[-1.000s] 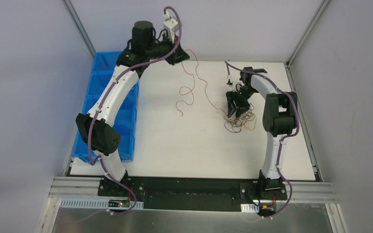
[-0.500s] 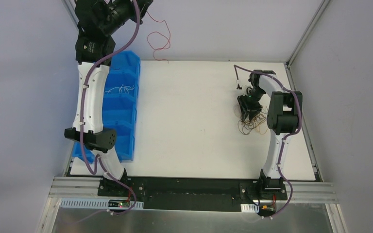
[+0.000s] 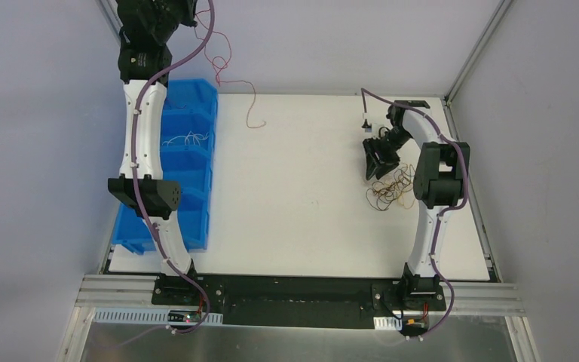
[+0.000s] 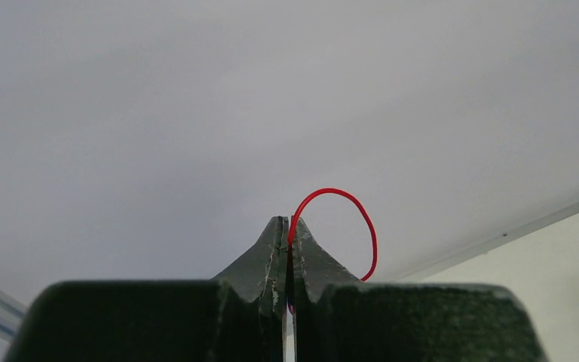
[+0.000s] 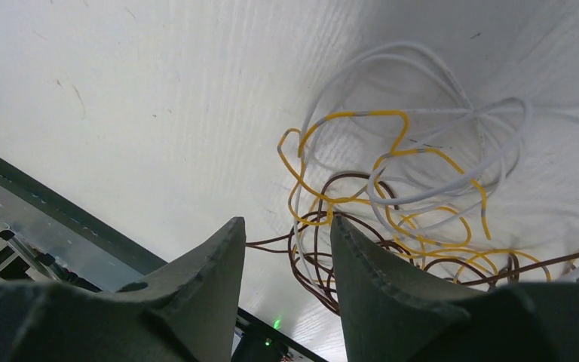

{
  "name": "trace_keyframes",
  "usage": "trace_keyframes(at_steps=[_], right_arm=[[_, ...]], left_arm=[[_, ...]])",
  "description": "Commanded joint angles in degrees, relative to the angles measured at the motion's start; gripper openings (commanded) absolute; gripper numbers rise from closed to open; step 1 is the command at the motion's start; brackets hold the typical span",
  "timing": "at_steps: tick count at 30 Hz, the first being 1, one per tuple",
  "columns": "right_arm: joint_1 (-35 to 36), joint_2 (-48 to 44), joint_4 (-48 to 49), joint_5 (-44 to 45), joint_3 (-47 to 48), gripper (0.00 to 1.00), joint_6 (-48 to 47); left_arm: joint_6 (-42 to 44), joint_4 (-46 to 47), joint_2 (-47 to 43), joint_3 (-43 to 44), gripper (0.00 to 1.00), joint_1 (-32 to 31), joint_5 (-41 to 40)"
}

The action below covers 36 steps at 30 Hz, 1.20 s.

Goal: Untangle the cables

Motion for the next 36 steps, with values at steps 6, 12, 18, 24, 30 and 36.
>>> trace_keyframes(at_steps=[6,12,18,24,30,36], right_arm=[[0.8,4.5,-2.0,-2.2,7.2,0.49,1.2],[1.6,9.1,-3.2,-1.7,14.9,0.49,4.9],[2.8,11.7,-3.9,-0.6,18.0,0.49,6.3],[3.3,11.2,-4.0,-0.7,17.0,0.49,6.3],[3.4,10.9,-4.1,-0.4,17.1,0.49,6.1],[3.4,10.3,-4.3,-0.7,17.4,0.49,6.3]], left_arm=[[10.2,8.0,4.6,4.3,0.0,4.0,-1.4],[12.2,9.1,7.9,3.6,0.0,9.1,-4.4],[12.1,9.8,10.0,2.1,0.0,12.5,-4.6],[11.5,9.6,9.6,-3.5,0.0,15.4,-5.4],[12.6,10.2,11.0,-8.7,0.0,16.2,-7.8],[13.9,9.2,13.9,-9.7,0.04,16.4,-10.3]])
